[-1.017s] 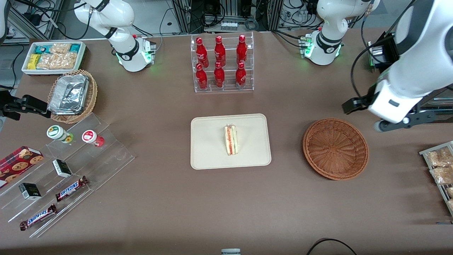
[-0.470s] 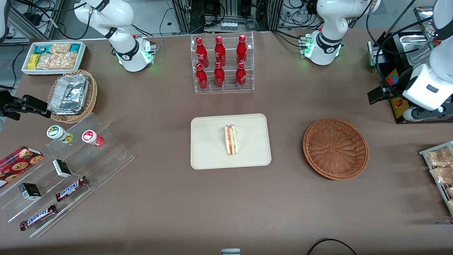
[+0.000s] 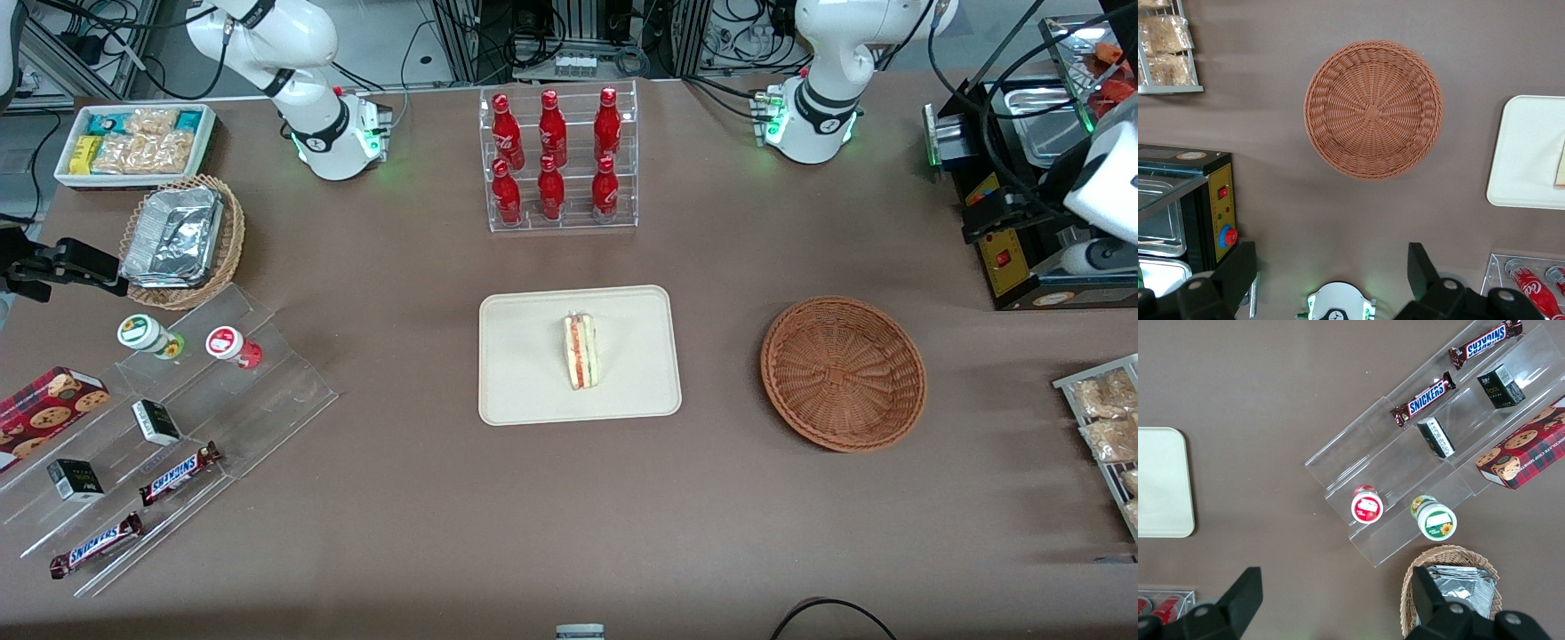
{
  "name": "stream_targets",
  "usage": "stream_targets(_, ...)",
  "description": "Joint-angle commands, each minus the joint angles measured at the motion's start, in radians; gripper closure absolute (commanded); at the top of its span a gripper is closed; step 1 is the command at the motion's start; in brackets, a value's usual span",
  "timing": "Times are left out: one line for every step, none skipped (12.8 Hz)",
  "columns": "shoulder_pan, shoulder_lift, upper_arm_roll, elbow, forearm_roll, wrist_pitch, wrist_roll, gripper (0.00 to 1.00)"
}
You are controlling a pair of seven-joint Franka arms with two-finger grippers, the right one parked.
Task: Place sandwich from basket to tray
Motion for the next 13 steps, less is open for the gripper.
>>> stream_targets(-0.015,-0.019,0.012,0.019,-0.01,-0.013,0.014,0.0)
stream_targets(-0.017,-0.019,0.011,0.02,-0.01,-0.025,0.011,0.0)
stream_targets(-0.015,-0.019,0.009,0.022,-0.01,-0.04,0.006,0.0)
stream_targets(-0.015,-0.019,0.003,0.027,-0.009,-0.044,0.008,0.0)
stream_targets(-0.014,-0.013,-0.01,0.051,-0.012,-0.045,0.006,0.0)
stream_targets(-0.009,-0.01,-0.014,0.068,-0.029,-0.047,0.009,0.0)
stream_targets(-0.009,-0.012,-0.014,0.068,-0.047,-0.041,0.011,0.0)
stream_targets(-0.008,-0.012,-0.012,0.069,-0.05,-0.038,0.014,0.0)
stream_targets(-0.005,-0.012,-0.012,0.07,-0.05,-0.031,0.002,0.0)
stream_targets(0.006,-0.006,-0.018,0.07,-0.043,-0.031,-0.001,0.0)
stream_targets(0.009,-0.002,-0.018,0.07,-0.047,-0.021,-0.003,0.0)
stream_targets(0.011,-0.002,-0.018,0.07,-0.052,-0.019,0.002,0.0)
stream_targets(0.011,-0.004,-0.018,0.07,-0.05,-0.019,0.003,0.0)
